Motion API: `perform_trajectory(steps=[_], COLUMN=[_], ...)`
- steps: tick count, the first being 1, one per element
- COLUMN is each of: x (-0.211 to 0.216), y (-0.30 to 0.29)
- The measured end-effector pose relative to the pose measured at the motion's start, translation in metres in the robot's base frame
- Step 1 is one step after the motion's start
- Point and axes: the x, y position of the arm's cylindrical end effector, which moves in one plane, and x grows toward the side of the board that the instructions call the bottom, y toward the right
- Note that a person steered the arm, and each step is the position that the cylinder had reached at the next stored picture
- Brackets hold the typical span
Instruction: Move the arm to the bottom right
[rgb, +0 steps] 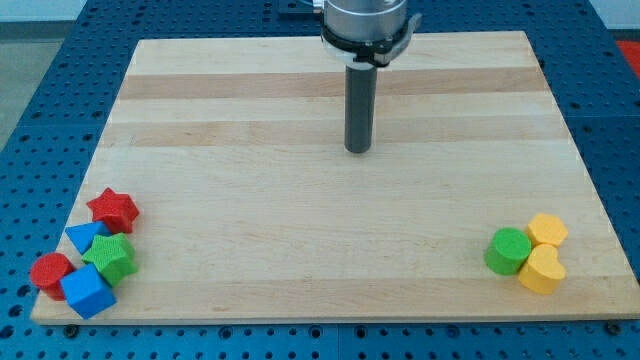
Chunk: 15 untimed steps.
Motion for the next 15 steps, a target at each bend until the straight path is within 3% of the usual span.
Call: perform_trajectory(steps=[2, 4, 5, 8, 10, 11, 12, 14, 15], x=[0.120, 0.194, 0.194, 0.190, 0.121, 0.105, 0.116, 0.125, 0.162], y=[0.000, 0.009, 0.033, 0.180, 0.174, 0.136, 0.142, 0.252, 0.274])
